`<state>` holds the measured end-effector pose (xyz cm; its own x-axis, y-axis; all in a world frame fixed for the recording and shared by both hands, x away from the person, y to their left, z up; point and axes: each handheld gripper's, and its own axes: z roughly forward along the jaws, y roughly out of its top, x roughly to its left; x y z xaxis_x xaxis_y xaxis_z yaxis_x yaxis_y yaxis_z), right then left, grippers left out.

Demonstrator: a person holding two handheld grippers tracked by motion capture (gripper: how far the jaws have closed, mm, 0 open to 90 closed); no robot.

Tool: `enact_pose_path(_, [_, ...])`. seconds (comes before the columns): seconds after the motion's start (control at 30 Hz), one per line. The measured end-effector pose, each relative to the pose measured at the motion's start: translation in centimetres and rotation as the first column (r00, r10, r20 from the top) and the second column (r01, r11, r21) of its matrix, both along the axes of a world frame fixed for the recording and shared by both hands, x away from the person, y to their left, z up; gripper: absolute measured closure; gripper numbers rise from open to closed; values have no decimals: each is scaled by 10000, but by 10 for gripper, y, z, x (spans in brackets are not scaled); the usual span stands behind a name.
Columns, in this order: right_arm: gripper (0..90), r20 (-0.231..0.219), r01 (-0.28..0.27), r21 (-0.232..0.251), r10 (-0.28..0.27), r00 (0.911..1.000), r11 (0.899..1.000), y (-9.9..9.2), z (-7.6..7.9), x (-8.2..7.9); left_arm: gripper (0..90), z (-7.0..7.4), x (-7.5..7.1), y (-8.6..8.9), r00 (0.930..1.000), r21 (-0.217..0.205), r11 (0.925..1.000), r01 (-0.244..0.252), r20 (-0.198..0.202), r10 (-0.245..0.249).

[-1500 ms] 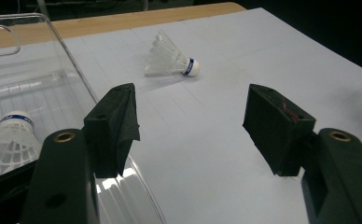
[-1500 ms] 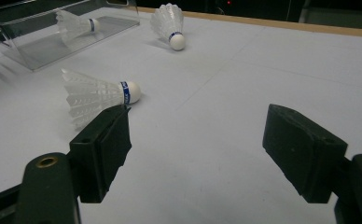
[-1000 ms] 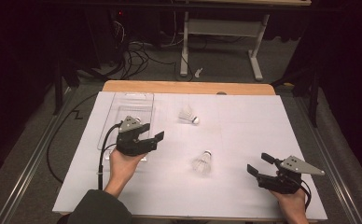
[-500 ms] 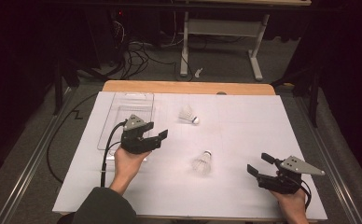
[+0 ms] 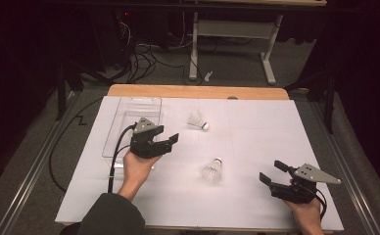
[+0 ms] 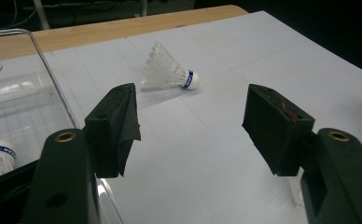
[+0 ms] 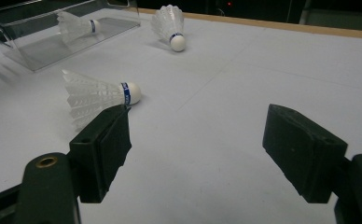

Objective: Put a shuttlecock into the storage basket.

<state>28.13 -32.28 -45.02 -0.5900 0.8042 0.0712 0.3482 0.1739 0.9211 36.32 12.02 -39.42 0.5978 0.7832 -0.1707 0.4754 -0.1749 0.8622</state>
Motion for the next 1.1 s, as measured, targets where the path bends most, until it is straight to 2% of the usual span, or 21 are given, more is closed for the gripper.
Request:
enact_pose_path(0.1, [236,-17,9,2,-9,10000,10000,0,0,0,363,2,2,-2,10000,164,9999,-30,61,29])
enact_pose_path(0.47, [236,-29,12,20,-12,10000,10000,0,0,0,363,2,11,-10,9999,355,9993,-121,108,117])
enact_pose_path(0.77, [236,-24,7,23,-7,10000,10000,0,0,-1,362,5,19,-17,10000,371,9993,-77,-11,78])
enact_pose_path(1.1, [236,10,-36,-1,36,10000,10000,0,0,-1,362,11,27,-24,10000,579,9983,-46,-39,49])
